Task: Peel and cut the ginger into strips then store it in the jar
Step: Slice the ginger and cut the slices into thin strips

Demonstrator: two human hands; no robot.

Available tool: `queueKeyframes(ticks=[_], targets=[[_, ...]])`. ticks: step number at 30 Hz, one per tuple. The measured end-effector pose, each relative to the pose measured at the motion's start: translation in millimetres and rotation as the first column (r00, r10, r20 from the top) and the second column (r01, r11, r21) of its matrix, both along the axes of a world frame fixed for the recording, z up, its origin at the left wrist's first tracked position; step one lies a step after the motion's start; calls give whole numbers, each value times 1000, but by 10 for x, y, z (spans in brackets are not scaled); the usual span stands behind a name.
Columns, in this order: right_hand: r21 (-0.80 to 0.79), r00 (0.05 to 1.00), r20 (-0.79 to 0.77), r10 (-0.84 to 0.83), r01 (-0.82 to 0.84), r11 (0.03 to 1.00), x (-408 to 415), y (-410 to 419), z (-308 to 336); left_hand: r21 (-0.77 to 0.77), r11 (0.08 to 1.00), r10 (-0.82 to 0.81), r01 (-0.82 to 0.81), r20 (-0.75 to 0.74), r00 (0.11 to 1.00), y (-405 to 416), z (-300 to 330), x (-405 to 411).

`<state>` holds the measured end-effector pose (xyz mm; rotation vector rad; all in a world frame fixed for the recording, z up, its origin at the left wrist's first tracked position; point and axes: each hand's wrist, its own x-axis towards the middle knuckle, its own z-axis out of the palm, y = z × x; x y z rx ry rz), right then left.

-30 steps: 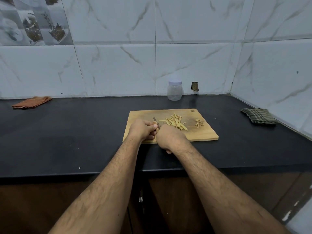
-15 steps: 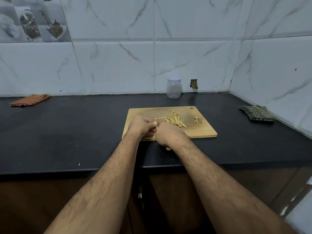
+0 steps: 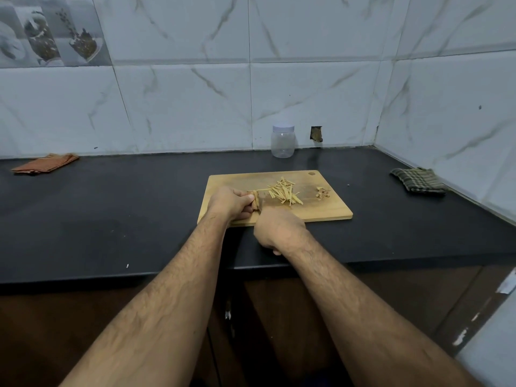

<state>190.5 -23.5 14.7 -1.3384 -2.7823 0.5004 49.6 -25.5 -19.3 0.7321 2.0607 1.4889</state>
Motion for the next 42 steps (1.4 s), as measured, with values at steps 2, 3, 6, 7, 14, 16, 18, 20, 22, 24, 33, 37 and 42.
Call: queueKeyframes(ticks=[2,3,6,7,14,16,18,20,22,24,33,37,42], targets=[[11,1000,1,-2,2,1000,52,-27,-16,9,1000,7,-7,3,1000,-4,5,4],[8,1000,3,-14,14,1000,80,-36,-20,17,1000,9,-10,6,1000,-11,6,7],[-4,999,26,-39,39,999,157,-45,-17,16,1000,17,-17,-18,1000,-28,2,42],[-4,999,37,-40,40,999,175,-42,-13,6,1000,24,-24,-46,999,-24,2,46],[-28,997,68,-33,35,999,253,-67,57,-50,995,73,-87,-240,968,-17,26,106],[-31,997,71,-24,26,999,276,-77,47,-67,993,81,-102,-263,961,-19,40,114],[-20,998,52,-19,20,1000,302,-74,12,-79,989,100,-127,-284,954,-18,59,126],[1,999,24,-28,28,1000,308,-60,-11,-71,982,143,-173,-318,937,-35,87,137],[13,999,-11,-41,41,999,296,-39,-18,-61,973,187,-222,-347,919,-68,112,122],[11,998,-51,-46,47,999,282,-21,-7,-69,963,218,-262,-377,900,-102,133,68],[-52,986,-100,-136,131,990,263,193,17,-214,941,102,-261,-556,825,-15,174,-117],[-84,981,-95,-168,160,984,270,274,-2,-261,932,49,-251,-596,801,99,161,-129],[-90,979,-101,-176,167,982,256,302,-22,-289,925,15,-246,-620,785,149,113,-116]])
